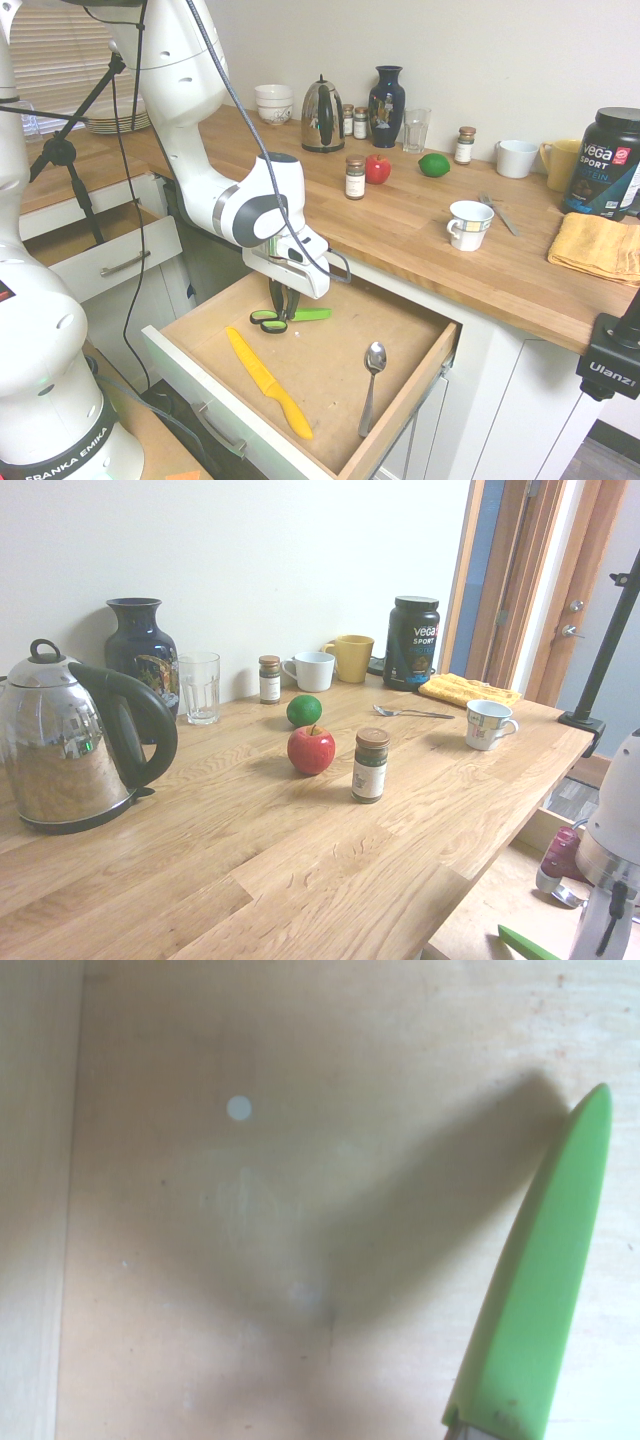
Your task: Put scissor in the drawer
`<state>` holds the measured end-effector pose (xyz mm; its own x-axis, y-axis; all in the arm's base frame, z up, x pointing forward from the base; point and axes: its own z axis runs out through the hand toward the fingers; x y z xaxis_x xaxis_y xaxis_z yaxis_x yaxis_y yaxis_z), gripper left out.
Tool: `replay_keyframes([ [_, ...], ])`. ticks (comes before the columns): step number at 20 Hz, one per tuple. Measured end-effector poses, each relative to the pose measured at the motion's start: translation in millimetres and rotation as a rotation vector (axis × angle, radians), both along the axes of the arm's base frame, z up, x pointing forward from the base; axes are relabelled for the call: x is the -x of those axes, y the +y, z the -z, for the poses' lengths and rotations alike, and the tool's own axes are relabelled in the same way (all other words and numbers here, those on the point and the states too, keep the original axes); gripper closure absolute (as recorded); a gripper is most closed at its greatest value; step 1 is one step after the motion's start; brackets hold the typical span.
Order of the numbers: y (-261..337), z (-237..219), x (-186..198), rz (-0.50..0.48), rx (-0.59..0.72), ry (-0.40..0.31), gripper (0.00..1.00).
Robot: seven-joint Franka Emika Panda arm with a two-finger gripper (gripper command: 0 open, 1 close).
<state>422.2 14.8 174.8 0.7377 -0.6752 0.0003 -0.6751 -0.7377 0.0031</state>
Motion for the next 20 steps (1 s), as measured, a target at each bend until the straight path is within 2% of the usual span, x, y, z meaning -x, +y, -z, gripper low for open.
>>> replay_keyframes([
  [12, 2.7, -7.1, -9.9, 0.012, 0.005, -0.010, 0.00],
  [14, 9.0, -24.8, -12.2, 0.014, 0.014, -0.027, 0.00],
  [20, 21.9, -125.3, -8.1, 0.030, 0.045, -0.071, 0.00],
])
